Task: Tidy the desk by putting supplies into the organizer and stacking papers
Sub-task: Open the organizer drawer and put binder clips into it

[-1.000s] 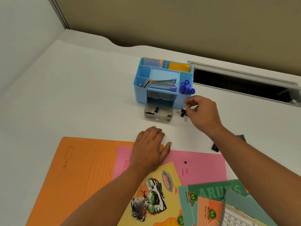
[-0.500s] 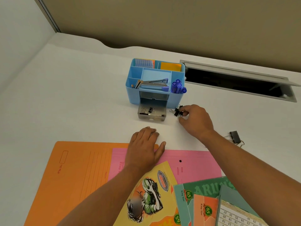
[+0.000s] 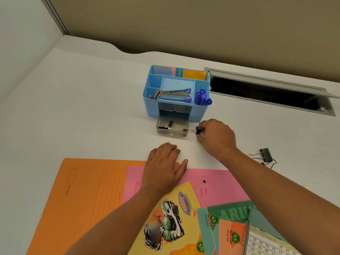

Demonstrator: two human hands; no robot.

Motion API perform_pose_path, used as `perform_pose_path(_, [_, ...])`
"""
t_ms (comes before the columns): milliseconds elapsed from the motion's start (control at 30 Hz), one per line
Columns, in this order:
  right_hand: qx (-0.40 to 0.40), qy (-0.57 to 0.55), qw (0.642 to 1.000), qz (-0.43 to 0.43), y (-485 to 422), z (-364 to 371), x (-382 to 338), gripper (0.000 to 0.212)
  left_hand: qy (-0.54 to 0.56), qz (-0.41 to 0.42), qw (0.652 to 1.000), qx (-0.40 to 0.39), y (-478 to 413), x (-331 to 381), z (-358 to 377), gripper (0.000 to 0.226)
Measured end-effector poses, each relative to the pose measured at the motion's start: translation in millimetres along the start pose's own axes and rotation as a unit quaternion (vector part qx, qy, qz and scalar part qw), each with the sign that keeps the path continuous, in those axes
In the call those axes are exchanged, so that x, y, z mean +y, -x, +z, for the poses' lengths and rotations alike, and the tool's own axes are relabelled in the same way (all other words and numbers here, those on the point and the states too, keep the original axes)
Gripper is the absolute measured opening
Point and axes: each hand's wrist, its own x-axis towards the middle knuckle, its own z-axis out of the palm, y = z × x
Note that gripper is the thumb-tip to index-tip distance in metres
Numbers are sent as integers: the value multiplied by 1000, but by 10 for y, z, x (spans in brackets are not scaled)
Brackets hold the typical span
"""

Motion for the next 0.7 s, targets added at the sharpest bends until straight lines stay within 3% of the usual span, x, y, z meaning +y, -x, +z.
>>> perform_pose_path(200, [4,37,998,-47,118,24,-48,22,-1,-1,1000,-2,1,-3,-3,47])
perform_pose_path(433, [-9,15,999,-43,213,-14,-77,13,5,-1,1000,1,-2,-17,-4,47])
perform_pose_path(567, [28,-51,998,-11,241,-95,-63,18,3,2,1000,1,-5,6,-17,48])
perform_pose_path(700, [65,-100,992,-40,177,-187,-156,18,2,2,1000,2,-7,7,-27,48])
